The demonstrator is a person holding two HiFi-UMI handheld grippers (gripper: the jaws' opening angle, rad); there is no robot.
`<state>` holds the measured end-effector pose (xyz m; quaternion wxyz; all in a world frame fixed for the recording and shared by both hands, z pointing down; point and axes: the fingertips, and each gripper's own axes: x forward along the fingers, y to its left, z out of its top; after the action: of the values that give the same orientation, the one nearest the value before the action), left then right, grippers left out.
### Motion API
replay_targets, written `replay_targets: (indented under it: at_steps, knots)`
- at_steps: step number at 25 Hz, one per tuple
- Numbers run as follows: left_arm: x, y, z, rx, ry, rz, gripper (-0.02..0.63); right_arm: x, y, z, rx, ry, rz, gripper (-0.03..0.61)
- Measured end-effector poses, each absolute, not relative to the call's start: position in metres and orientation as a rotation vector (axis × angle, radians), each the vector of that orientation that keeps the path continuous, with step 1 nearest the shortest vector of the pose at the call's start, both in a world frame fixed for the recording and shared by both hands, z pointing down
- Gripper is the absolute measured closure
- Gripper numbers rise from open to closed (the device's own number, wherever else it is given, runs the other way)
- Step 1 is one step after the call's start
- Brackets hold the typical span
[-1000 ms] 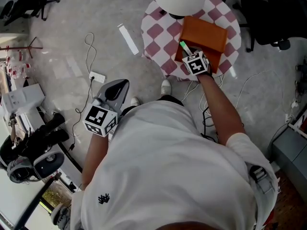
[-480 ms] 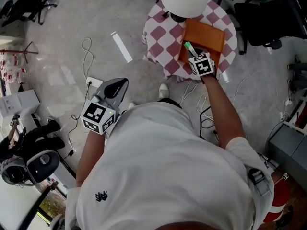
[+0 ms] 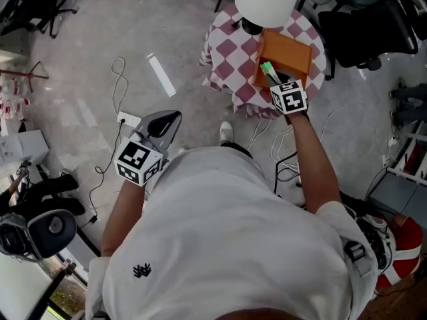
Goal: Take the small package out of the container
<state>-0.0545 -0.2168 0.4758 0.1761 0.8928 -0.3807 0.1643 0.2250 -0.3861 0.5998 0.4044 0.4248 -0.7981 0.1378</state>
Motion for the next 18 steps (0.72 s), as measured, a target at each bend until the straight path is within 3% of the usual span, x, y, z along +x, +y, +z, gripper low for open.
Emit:
replay_targets:
  at_steps: [18]
  knots:
    - [-0.140,-0.130,0.496,2.548,-1.008,0.447,0.558,0.102,-0.242,0.519,1.034,-2.136,0.305,0.488]
